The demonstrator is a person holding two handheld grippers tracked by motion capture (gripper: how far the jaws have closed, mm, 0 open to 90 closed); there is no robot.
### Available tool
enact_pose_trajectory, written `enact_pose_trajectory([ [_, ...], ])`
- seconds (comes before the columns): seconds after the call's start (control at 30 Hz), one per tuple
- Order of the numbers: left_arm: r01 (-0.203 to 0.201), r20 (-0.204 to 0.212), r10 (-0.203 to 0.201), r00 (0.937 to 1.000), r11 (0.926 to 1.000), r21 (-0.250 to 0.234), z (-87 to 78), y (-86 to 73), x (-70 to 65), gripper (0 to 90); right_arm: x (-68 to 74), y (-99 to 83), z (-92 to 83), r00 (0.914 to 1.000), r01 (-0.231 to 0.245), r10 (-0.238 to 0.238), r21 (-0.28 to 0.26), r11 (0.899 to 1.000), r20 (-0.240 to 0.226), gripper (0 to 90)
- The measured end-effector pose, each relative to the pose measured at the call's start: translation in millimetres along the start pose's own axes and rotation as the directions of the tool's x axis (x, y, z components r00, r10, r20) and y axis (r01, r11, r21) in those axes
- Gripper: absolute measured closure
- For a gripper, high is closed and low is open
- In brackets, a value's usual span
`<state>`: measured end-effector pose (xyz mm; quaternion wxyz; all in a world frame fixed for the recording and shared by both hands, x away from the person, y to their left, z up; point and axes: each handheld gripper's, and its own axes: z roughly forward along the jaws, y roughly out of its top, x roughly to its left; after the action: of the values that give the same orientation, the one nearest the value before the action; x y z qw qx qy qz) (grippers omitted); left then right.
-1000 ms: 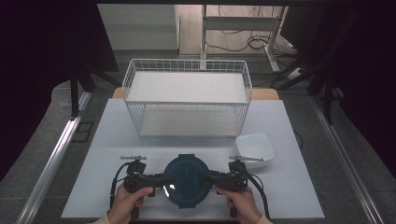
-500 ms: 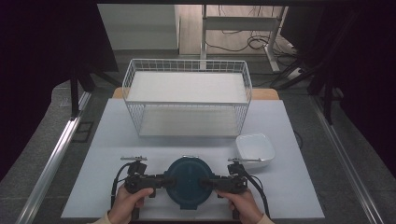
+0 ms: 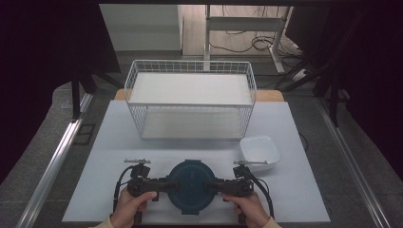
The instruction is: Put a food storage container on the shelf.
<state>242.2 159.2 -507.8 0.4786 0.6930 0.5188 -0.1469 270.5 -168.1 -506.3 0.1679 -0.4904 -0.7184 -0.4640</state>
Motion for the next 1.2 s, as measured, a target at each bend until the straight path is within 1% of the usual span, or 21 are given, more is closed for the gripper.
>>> enact_pose_trajectory([
  [0.13,-0.006,-0.008,0.006,1.0,0.9999,-0.012,-3.0,-0.3,-1.9,39.5,4.3,-1.5,-1.9,0.9999,0.013,-0.013,-0.018,1.0,0.005,41.7],
  [0.17,-0.008,-0.012,0.008,0.9999,0.9998,-0.02,-3.9,0.1,-2.9,39.8,5.4,-1.2,-2.2,0.9997,0.024,-0.024,-0.021,0.999,0.006,42.1],
  [0.27,-0.033,-0.03,0.032,0.999,0.9987,-0.038,-7.1,2.6,-5.9,40.3,10.0,0.0,-2.5,0.9983,0.057,-0.056,-0.021,0.998,0.015,42.6],
  [0.33,-0.045,-0.039,0.043,0.9983,0.9979,-0.046,-8.5,4.4,-7.2,40.5,12.2,0.6,-2.1,0.9975,0.068,-0.067,-0.021,0.998,0.021,42.7],
  [0.43,-0.05,-0.045,0.048,0.9978,0.9974,-0.052,-8.8,6.5,-7.6,40.8,11.7,2.4,-0.9,0.998,0.061,-0.06,-0.029,0.998,0.018,42.6],
  [0.53,-0.059,-0.048,0.057,0.9973,0.9965,-0.059,-9.6,9.3,-8.8,40.8,11.3,5.2,-0.9,0.9976,0.068,-0.067,-0.04,0.997,0.019,42.5],
  [0.6,-0.057,-0.045,0.054,0.9975,0.9959,-0.07,-10.9,11.8,-10.3,40.9,12.9,8.8,-2.4,0.9969,0.077,-0.077,-0.043,0.996,0.019,42.5],
  [0.7,-0.078,-0.042,0.075,0.9963,0.9939,-0.078,-13.7,17.9,-13.8,41.1,16.7,15.0,-5.9,0.9947,0.101,-0.1,-0.051,0.994,0.023,42.5],
  [0.8,-0.096,-0.046,0.092,0.9947,0.9911,-0.092,-17.2,26.4,-18.5,41.1,22.3,24.2,-10.0,0.9914,0.129,-0.128,-0.069,0.989,0.029,42.5],
  [0.93,-0.12,-0.052,0.115,0.992,0.9868,-0.109,-22.6,40.2,-25.0,41.1,28.7,39.7,-14.6,0.9879,0.154,-0.153,-0.08,0.985,0.029,42.4],
  [0.97,-0.12,-0.052,0.115,0.992,0.9868,-0.109,-22.6,40.2,-25.0,41.1,30.4,42.9,-15.7,0.9868,0.161,-0.159,-0.082,0.984,0.031,42.4],
  [1.0,-0.133,-0.051,0.128,0.9905,0.9837,-0.121,-25.3,48.2,-27.5,41.1,33.3,48.4,-17.6,0.9845,0.174,-0.172,-0.086,0.981,0.035,42.4],
  [1.07,-0.139,-0.042,0.135,0.99,0.9812,-0.134,-27.5,57.2,-29.5,41.1,37.5,56.5,-20.6,0.981,0.192,-0.189,-0.094,0.977,0.044,42.4],
  [1.1,-0.14,-0.038,0.136,0.99,0.9802,-0.14,-28.3,61.2,-30.1,41.1,40.3,62.4,-22.6,0.977,0.211,-0.207,-0.098,0.973,0.052,42.4],
  [1.2,-0.147,-0.028,0.145,0.9891,0.9765,-0.157,-31.1,72.5,-33.0,41.2,47.3,75.9,-27.5,0.9696,0.241,-0.235,-0.109,0.964,0.07,42.4],
])
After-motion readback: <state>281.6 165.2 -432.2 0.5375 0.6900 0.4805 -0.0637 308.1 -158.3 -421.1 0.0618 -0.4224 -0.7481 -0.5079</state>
